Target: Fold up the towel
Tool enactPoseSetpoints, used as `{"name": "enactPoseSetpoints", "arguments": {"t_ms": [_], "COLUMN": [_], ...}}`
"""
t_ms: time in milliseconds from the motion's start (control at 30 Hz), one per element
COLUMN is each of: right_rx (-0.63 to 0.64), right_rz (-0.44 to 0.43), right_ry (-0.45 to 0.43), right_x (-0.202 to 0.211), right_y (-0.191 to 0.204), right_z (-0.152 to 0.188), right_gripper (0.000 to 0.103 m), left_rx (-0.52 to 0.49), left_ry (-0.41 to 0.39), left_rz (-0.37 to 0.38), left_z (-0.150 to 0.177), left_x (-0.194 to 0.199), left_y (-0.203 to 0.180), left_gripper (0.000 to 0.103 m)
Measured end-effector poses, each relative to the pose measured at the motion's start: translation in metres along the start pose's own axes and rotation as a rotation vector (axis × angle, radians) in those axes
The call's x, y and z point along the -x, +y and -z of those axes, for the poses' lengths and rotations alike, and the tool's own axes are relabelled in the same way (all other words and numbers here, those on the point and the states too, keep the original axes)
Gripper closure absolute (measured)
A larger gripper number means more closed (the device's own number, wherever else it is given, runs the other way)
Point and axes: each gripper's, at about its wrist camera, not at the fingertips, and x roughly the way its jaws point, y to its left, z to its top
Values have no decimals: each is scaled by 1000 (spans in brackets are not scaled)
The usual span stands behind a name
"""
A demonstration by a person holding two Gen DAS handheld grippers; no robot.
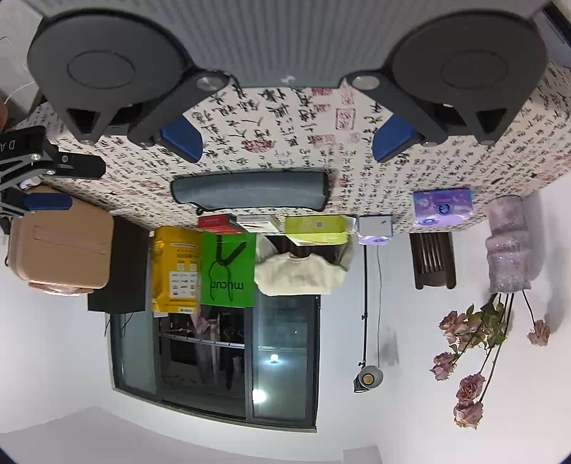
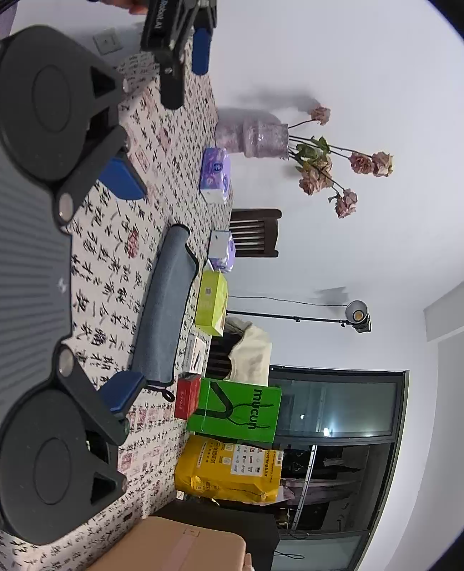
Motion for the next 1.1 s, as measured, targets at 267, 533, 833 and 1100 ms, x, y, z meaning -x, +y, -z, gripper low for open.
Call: {"name": "enactPoseSetpoints", "arguments": {"t_ms": [267,533,833,1100], "right_rx": [-29,-42,-78,-49], "right_rz": [1,7,-2,-7], "right_ry": [-4,5,-49,-63], "right_x": [17,34,47,60], "right_y": [5,16,28,45], "right_z": [13,29,31,36], "right_gripper": [1,1,1,1], "left_rx": [25,24,12,11], "left_ry": [-1,-20,-54,-87], "left_rz": [-20,-5,42,48], "left_z": [8,16,28,27], "left_x": [9,20,36,52], "left_y": [2,2,-6,-4], "left_gripper": [0,0,0,0]}}
